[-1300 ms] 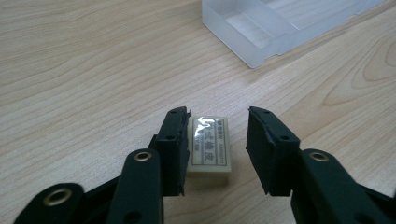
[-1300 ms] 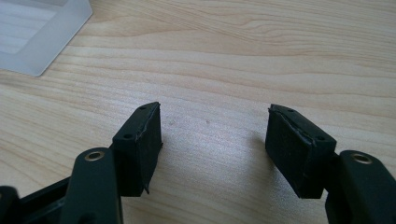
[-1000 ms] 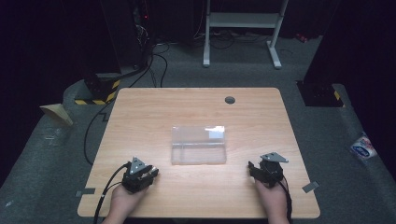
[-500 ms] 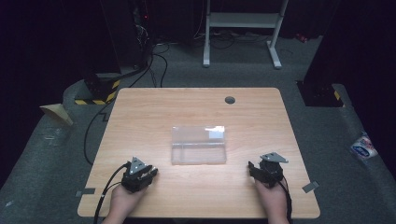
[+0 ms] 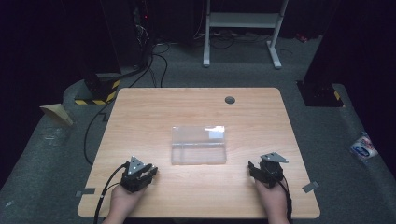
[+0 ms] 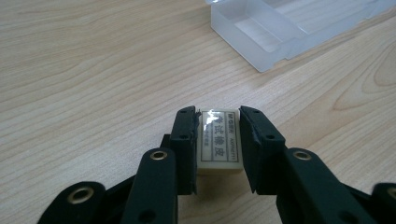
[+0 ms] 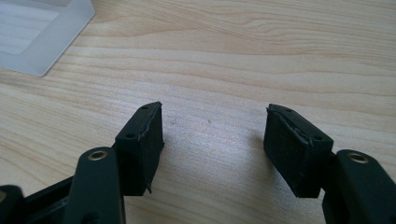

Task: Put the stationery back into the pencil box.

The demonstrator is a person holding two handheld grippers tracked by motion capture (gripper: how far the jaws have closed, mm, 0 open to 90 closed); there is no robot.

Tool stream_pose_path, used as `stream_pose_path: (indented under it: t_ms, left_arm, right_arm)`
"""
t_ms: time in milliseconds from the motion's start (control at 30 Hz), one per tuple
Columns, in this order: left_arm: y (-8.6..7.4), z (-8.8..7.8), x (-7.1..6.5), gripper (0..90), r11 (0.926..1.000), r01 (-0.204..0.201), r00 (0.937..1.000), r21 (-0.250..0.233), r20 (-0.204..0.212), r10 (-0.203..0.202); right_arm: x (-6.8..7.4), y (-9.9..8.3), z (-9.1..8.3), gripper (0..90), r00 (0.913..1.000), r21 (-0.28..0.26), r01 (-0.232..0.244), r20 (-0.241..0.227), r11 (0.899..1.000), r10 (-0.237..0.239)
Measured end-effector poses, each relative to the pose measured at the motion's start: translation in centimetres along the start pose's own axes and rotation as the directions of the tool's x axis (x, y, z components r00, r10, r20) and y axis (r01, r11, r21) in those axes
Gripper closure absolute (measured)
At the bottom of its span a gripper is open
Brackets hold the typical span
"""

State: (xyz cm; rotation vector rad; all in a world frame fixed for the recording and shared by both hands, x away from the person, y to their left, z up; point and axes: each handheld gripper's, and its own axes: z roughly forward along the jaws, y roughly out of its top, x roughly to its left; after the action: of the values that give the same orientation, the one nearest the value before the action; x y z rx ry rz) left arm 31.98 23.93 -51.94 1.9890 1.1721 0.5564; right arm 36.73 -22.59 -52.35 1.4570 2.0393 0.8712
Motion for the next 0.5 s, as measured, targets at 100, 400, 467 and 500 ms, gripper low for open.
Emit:
stream_pose_path:
  t_ms: [100, 400, 467, 500]
  left_arm:
    - [0.1, -0.1, 0.0, 67.6, 0.9998, 0.015, 0.9999, -0.012, 0.000, -0.015]
    - [0.6, 0.2, -0.1, 67.6, 0.9986, 0.052, 0.9986, -0.003, 0.003, -0.052]
    - [1.0, 0.1, -0.2, 67.6, 0.9989, 0.047, 0.9988, -0.002, -0.015, -0.047]
    - [1.4, -0.2, -0.2, 67.7, 0.9983, 0.057, 0.9982, -0.005, -0.019, -0.057]
  right_arm:
    - [0.0, 0.0, 0.0, 37.6, 1.0000, -0.001, 0.001, -0.001, 1.000, -0.001]
    - [0.0, 0.0, 0.0, 37.6, 0.9999, 0.001, 0.007, -0.009, 1.000, -0.007]
    - [0.0, 0.0, 0.0, 37.6, 0.9999, 0.001, 0.004, -0.013, 1.000, -0.004]
    - [0.0, 0.0, 0.0, 37.6, 0.9997, -0.001, 0.017, -0.015, 1.000, -0.017]
